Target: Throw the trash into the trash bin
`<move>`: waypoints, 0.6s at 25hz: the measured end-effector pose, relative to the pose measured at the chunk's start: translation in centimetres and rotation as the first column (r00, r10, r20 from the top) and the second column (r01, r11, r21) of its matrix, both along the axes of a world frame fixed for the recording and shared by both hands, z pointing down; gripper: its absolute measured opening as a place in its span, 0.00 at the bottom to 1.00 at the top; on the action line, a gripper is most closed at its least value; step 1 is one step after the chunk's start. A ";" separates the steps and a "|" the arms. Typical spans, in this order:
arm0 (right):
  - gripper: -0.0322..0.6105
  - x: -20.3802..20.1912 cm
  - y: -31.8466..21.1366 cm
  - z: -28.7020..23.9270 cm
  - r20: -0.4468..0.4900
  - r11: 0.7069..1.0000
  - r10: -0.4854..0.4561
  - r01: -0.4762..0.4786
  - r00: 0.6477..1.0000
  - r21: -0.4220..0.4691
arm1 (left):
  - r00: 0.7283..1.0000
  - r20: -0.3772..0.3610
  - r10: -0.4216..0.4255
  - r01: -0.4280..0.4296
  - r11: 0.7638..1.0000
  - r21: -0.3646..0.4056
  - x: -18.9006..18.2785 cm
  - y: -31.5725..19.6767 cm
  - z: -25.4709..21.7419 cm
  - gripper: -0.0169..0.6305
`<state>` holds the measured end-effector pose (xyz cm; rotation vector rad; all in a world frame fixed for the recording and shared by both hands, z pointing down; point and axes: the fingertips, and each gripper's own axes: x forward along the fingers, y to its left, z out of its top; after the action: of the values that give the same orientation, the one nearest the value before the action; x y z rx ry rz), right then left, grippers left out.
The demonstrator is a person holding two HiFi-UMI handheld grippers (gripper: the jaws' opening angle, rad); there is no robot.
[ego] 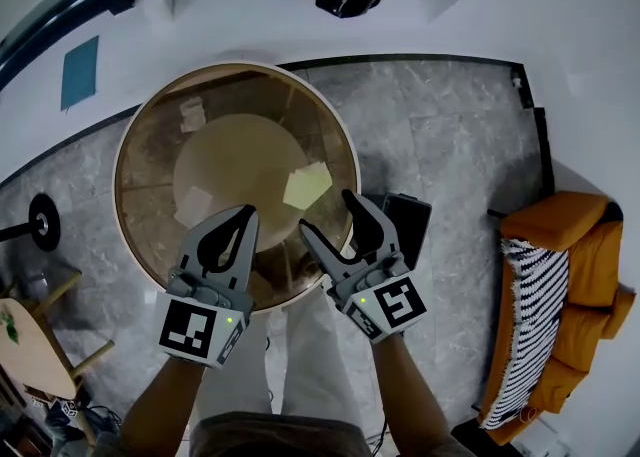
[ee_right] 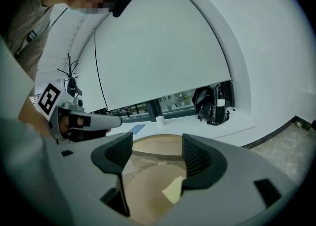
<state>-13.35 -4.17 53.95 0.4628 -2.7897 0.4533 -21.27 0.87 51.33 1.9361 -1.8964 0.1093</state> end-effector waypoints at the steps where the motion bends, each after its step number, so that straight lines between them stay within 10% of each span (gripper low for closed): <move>1: 0.54 -0.1 -0.2 0.8 -0.010 1.000 0.003 -0.003 1.000 -0.007 | 1.000 -0.001 0.005 -0.005 1.000 -0.003 0.1 -0.1 0.1 0.05; 15: 0.54 -0.3 -3.7 15.7 -0.281 0.993 0.008 -0.041 0.960 -0.112 | 0.999 -0.036 0.029 -0.031 0.998 -0.058 0.6 -0.5 2.6 0.05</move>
<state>-13.61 -7.87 69.66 0.4936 -2.4728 0.5104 -20.65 0.37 53.90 1.9160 -1.8216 0.1370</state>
